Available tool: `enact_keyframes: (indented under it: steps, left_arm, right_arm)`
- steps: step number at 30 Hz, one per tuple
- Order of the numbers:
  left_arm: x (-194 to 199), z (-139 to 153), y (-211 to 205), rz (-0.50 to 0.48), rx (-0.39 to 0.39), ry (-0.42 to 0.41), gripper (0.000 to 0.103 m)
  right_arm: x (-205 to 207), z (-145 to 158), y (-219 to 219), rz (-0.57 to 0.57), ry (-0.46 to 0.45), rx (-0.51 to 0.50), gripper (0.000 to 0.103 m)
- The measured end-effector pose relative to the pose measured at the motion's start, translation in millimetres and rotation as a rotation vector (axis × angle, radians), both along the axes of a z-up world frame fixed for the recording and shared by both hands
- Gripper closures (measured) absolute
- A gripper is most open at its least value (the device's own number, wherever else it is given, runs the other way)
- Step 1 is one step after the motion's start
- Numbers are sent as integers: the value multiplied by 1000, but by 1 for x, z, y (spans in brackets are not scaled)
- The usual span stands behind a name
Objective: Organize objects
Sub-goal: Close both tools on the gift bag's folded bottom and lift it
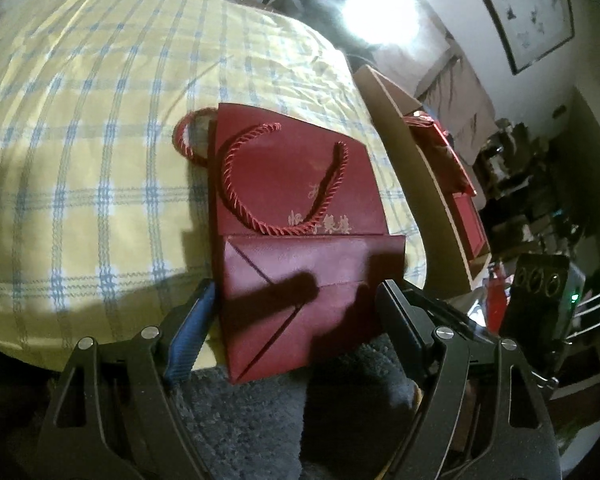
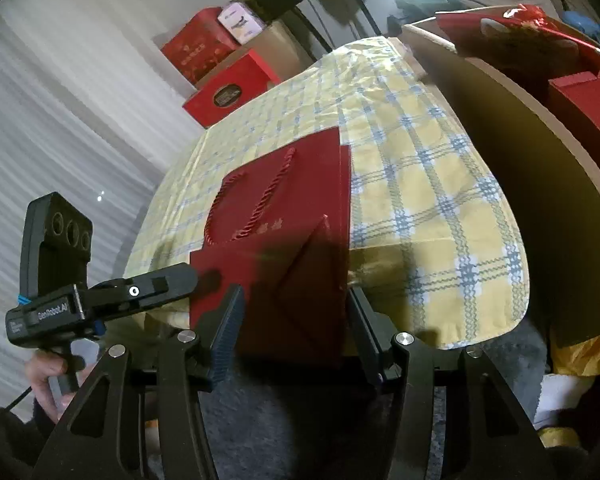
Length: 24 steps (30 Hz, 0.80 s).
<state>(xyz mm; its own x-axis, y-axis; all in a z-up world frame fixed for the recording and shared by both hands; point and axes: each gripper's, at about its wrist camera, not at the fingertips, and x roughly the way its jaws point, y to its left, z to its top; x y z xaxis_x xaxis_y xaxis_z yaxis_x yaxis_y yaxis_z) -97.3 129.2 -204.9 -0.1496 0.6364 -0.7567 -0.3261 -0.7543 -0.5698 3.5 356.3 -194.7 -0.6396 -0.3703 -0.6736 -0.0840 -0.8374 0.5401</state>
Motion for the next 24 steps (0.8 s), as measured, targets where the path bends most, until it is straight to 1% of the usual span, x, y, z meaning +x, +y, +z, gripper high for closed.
enact_keyframes:
  steps: [5, 9, 13, 24]
  left_arm:
    - [4, -2, -3, 7, 11, -20, 26]
    - [8, -5, 0, -9, 22, -36, 26]
    - [14, -2, 3, -22, 7, -25, 25]
    - [23, -2, -3, -23, 12, -36, 25]
  right_arm:
    - [5, -2, 8, -17, -4, -25, 48]
    - [2, -6, 2, 11, -18, -34, 48]
    - [3, -5, -4, 19, -28, -3, 47]
    - [9, -5, -6, 29, -34, -12, 46]
